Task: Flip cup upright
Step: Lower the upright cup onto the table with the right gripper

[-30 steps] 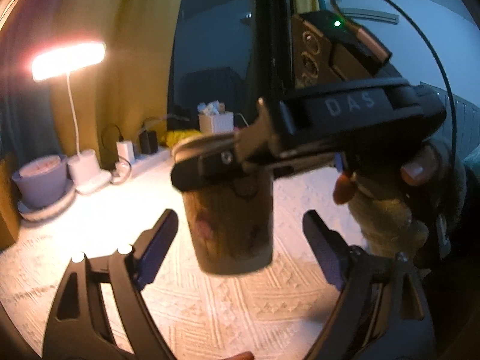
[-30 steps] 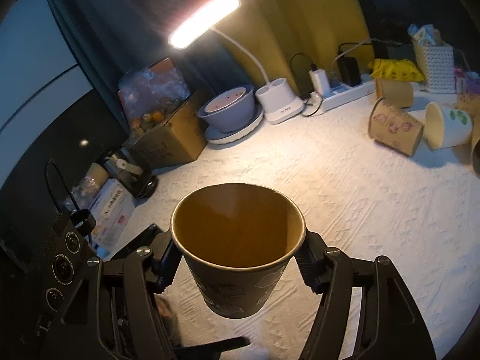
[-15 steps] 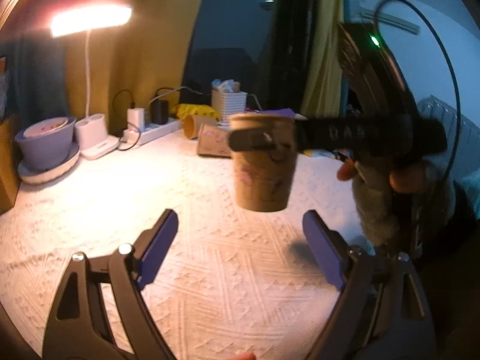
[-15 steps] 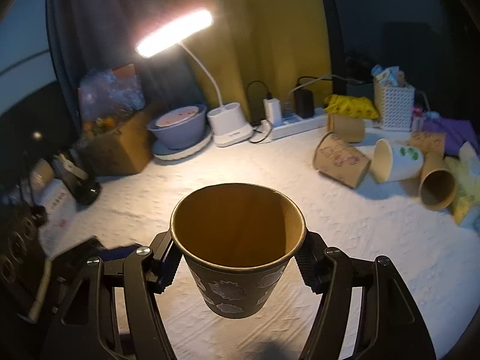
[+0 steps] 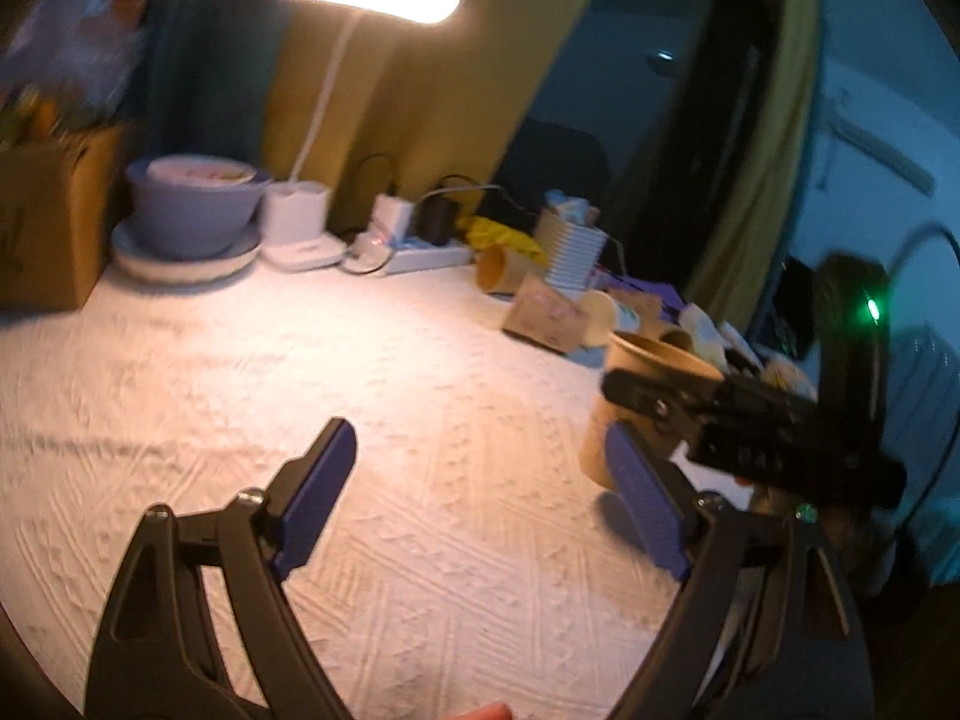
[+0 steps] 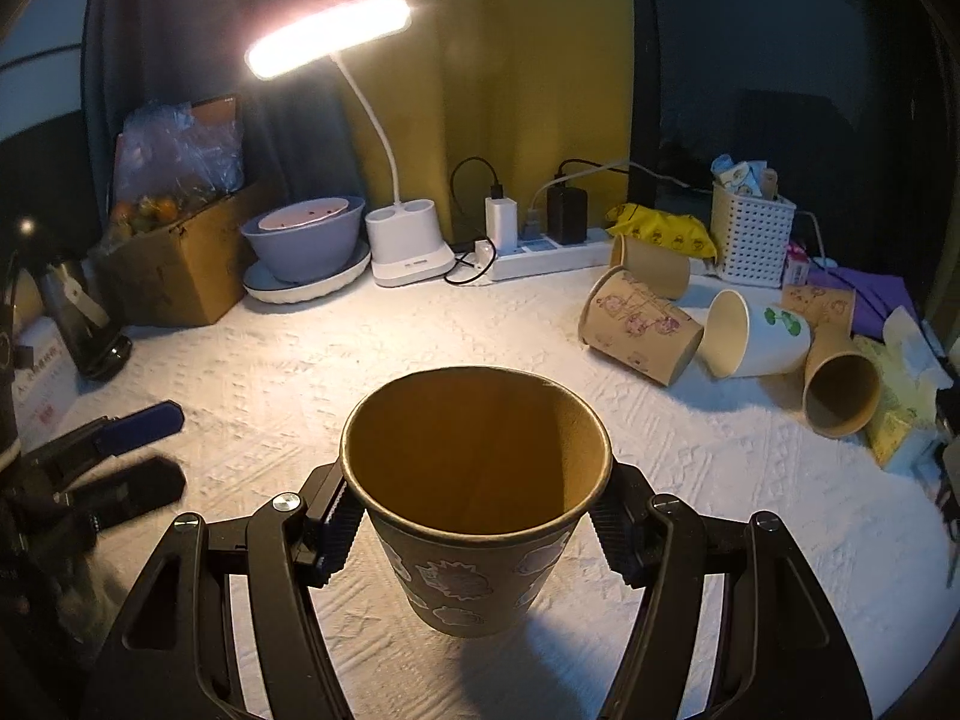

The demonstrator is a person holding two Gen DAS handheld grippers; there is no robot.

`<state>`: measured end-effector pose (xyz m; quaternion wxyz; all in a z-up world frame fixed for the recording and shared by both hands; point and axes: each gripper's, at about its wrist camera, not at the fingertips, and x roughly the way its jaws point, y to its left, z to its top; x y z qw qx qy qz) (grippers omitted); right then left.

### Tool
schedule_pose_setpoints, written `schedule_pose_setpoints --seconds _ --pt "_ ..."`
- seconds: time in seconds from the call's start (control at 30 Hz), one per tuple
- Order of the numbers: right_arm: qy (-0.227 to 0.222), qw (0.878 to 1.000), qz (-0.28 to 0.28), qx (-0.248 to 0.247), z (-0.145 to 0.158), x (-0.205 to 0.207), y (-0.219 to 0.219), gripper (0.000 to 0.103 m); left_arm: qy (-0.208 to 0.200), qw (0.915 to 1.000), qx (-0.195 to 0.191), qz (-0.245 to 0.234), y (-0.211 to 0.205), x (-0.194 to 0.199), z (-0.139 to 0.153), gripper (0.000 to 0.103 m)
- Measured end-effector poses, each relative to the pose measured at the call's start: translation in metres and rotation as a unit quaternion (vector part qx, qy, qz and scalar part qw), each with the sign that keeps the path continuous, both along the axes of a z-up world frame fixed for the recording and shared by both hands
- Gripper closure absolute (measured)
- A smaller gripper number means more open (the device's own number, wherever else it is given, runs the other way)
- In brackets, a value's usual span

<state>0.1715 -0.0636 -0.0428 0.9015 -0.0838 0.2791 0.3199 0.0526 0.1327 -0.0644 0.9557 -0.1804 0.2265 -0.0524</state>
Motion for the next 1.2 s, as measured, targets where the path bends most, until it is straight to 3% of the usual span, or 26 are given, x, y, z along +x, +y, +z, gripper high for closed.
schedule_pose_setpoints --seconds 0.53,1.0,1.2 --pt "-0.022 0.999 -0.008 -0.043 -0.026 -0.01 0.012 0.034 0.027 0.9989 -0.035 0.019 0.011 0.006 -0.008 0.017" --pt "0.0 0.999 -0.01 -0.031 -0.03 -0.016 -0.001 0.033 0.033 0.9987 -0.031 0.023 0.01 0.008 -0.008 0.017" --pt "0.011 1.0 -0.003 -0.026 -0.03 -0.019 -0.004 0.025 0.03 0.9989 -0.024 0.026 0.009 0.008 -0.007 0.017"
